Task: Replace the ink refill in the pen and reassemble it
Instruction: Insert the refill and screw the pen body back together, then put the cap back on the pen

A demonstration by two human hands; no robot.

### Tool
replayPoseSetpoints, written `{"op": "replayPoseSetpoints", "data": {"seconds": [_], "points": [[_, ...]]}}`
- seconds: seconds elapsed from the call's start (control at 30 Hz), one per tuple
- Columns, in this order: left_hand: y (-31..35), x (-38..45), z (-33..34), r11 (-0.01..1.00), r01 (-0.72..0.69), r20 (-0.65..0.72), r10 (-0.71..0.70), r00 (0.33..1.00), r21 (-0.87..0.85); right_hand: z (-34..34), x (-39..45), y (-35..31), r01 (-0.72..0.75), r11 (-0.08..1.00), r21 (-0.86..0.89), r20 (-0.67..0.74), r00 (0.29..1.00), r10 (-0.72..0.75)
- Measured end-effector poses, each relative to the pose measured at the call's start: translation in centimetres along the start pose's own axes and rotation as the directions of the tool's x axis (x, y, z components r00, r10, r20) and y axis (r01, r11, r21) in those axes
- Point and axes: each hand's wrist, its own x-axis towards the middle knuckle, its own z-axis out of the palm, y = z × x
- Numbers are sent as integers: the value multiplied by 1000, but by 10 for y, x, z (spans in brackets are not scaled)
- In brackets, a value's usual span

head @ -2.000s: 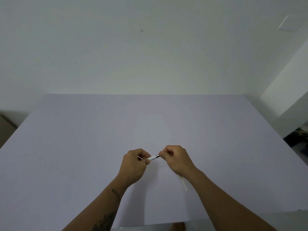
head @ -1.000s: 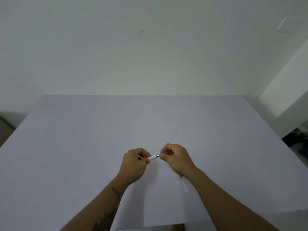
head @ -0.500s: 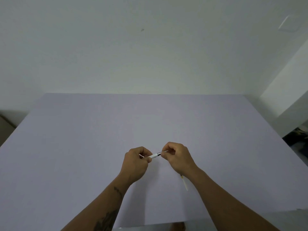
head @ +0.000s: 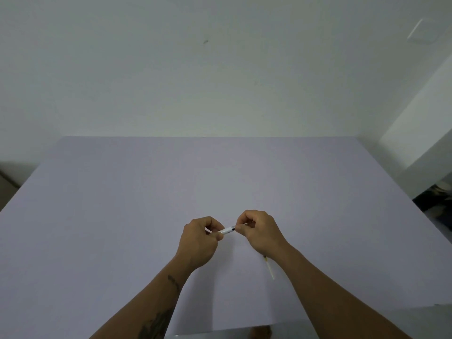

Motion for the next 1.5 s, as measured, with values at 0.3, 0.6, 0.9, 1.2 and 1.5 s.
{"op": "replayPoseSetpoints", "data": {"seconds": [0.3,0.6,0.9,1.2,1.5], "points": [[-3,7,18,997,26,-29,-24,999,75,-8,9,14,-56,997,-48,72,996,59],[-2,27,33,994,109,-13,-110,994,-20,-55,32,80,-314,913,-260,-13,947,322],[-6,43,43,984,181,-8,-181,984,7,-23,58,100,-350,845,-405,-59,932,358],[-12,46,48,974,221,9,-222,975,41,-20,78,97,-344,806,-481,-51,929,366],[-6,35,38,981,196,16,-196,980,5,-35,64,45,-422,751,508,96,894,438]]}}
